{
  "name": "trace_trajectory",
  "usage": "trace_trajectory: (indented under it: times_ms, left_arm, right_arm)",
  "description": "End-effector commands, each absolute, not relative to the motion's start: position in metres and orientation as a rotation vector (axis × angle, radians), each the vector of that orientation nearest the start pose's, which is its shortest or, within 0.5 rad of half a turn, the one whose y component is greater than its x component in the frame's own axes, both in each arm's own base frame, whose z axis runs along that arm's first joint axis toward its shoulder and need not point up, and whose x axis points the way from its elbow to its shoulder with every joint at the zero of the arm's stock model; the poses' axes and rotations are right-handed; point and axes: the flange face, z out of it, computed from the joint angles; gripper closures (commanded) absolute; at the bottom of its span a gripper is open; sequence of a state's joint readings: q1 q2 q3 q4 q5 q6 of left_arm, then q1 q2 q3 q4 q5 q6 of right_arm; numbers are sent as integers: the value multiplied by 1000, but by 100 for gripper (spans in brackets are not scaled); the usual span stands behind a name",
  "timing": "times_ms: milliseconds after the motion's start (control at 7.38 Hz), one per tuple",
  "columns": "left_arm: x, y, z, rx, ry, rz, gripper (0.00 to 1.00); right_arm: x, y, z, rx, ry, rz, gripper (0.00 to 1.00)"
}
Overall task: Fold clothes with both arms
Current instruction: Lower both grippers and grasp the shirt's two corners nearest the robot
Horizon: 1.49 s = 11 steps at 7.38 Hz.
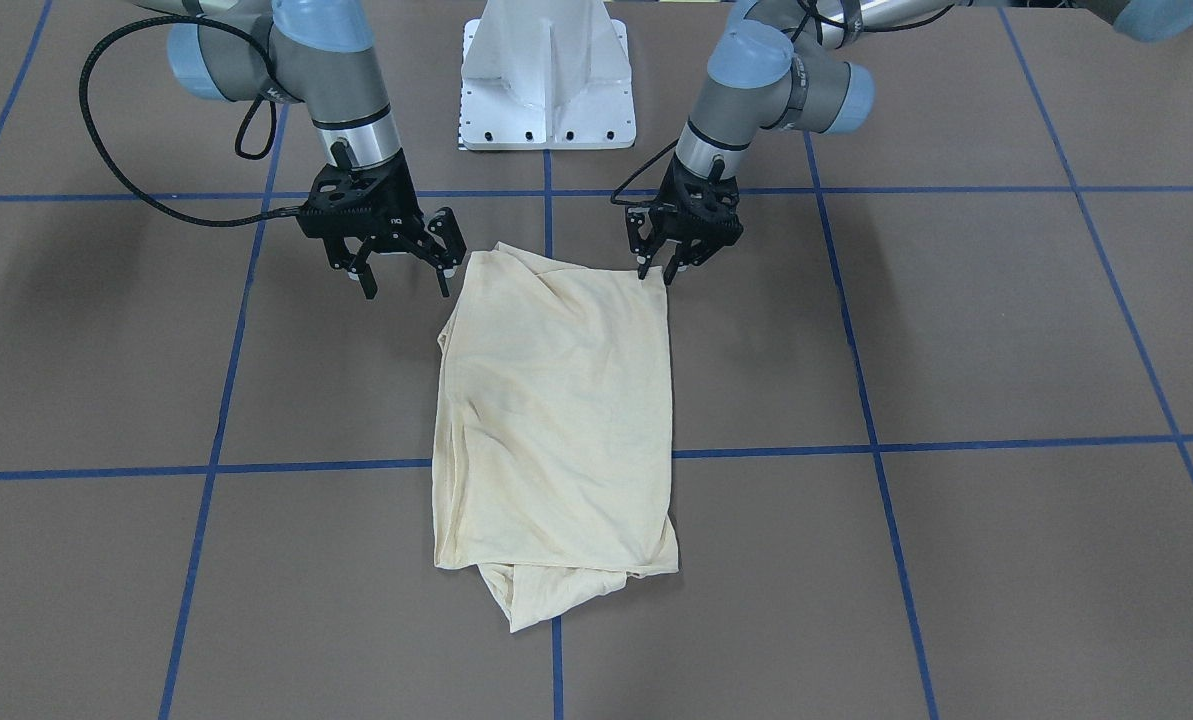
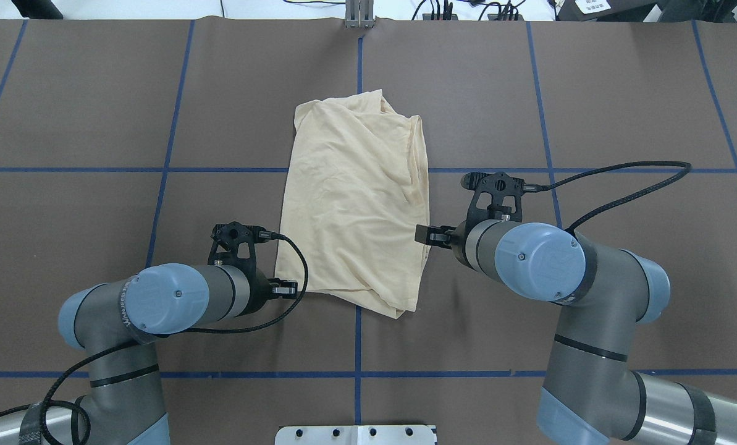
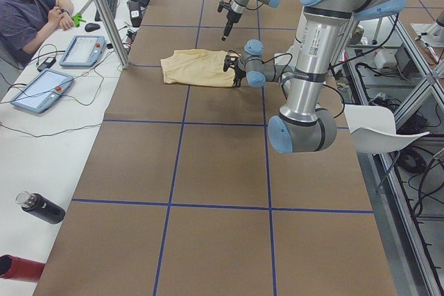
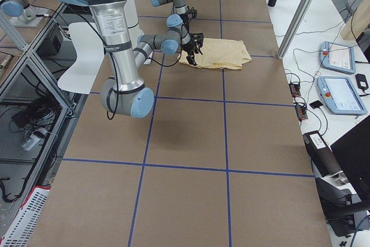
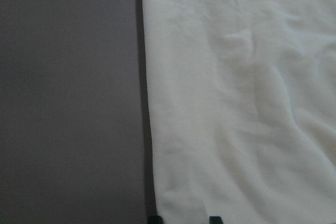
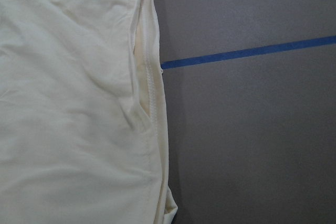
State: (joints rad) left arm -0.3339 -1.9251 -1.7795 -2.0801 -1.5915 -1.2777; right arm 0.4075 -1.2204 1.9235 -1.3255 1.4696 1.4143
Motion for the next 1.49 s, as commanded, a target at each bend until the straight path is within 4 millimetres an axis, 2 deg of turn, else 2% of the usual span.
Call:
trace_trajectory:
  times_ms: [0, 136, 271, 407, 542, 813, 1084, 1220, 1356]
  left_arm:
    - [539, -323, 314, 296, 1026, -16, 56]
    - [539, -323, 314, 292, 1028, -13, 55]
    - [539, -323, 313, 293, 1030, -13, 59]
    - [539, -323, 313, 292, 1031, -14, 86]
    - [537, -323, 311, 292, 1035, -16, 100]
    - [535, -323, 307, 296, 1044, -17, 100]
    - [535, -323, 307, 290, 1046, -28, 100]
    - [535, -322, 307, 290, 1046, -28, 100]
    - [535, -322, 307, 289, 1046, -26, 100]
  right_arm:
    - [-480, -362, 284, 354, -889, 277, 0]
    - [-480, -362, 286, 353, -886, 277, 0]
    - [-480, -362, 285, 353, -886, 277, 0]
    - [-481, -361, 285, 354, -886, 277, 0]
    - [-482, -360, 284, 355, -889, 275, 0]
    - [-496, -349, 288, 367, -876, 291, 0]
    - [-527, -317, 294, 372, -871, 403, 2]
    - [-541, -312, 298, 393, -857, 411, 6]
    - [-549, -314, 296, 392, -851, 415, 20]
